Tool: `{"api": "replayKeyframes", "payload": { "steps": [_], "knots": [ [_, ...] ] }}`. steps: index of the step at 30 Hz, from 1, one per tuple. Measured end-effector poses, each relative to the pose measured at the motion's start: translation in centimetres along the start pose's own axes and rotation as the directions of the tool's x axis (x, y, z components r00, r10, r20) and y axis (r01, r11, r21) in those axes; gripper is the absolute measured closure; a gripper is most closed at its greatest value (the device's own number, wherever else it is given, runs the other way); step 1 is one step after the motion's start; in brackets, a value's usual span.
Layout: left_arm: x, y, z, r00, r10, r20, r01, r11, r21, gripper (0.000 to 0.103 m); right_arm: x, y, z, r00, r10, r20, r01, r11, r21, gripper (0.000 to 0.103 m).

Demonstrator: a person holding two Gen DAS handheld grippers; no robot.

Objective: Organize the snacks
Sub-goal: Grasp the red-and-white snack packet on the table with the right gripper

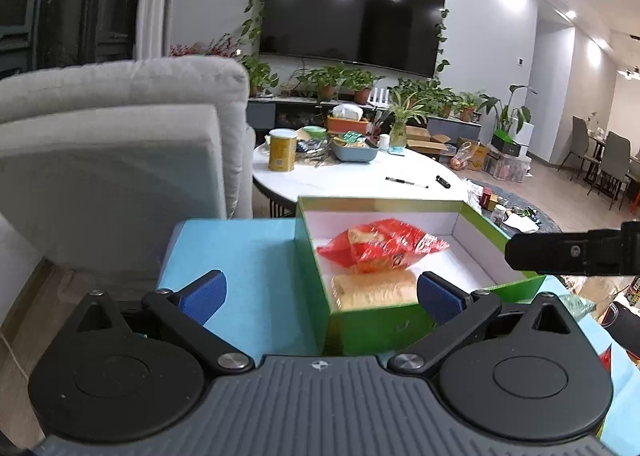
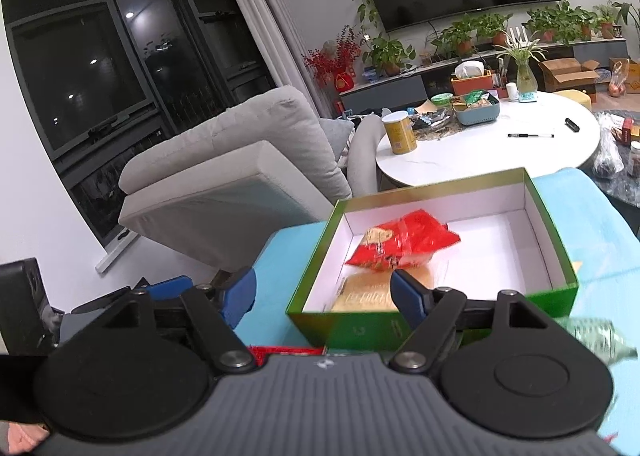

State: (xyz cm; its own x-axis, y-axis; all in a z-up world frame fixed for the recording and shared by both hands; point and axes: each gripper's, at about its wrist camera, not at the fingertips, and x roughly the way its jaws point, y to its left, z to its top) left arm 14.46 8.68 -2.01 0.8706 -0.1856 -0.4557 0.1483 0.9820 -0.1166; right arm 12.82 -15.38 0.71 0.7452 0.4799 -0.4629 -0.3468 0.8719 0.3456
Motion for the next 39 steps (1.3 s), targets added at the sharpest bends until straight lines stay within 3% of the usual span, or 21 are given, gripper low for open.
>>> {"api": "replayKeyframes", "payload": {
  "steps": [11, 26, 31, 39],
  "knots": [
    [-1.0, 3.4, -4.0, 0.998, 0.013, -0.063, -0.018, 0.997, -0.077, 0.001, 3.4, 1.2, -4.1, 0.988, -0.005, -0.155, 0.015, 0.998, 0.06, 0.042],
    [2.2, 5.2, -7.1, 0.982, -0.089, -0.166, 0.063, 0.985, -0.158, 0.01, 8.0, 0.4, -5.9, 0.96, 0.01, -0.279, 0.026, 0.991, 0.128, 0.042],
    [3.2, 5.7, -7.5, 0.976, -0.111, -0.187, 0.076, 0.98, -0.183, 0.014, 9.1, 0.8, -6.2, 0.954, 0.015, -0.298, 0.026, 0.991, 0.134, 0.042],
    [3.5, 6.3, -7.9, 0.963, -0.184, -0.197, 0.137, 0.964, -0.227, 0.029, 10.3, 1.1, -6.2, 0.943, 0.025, -0.332, 0.021, 0.991, 0.133, 0.042]
  ]
}}
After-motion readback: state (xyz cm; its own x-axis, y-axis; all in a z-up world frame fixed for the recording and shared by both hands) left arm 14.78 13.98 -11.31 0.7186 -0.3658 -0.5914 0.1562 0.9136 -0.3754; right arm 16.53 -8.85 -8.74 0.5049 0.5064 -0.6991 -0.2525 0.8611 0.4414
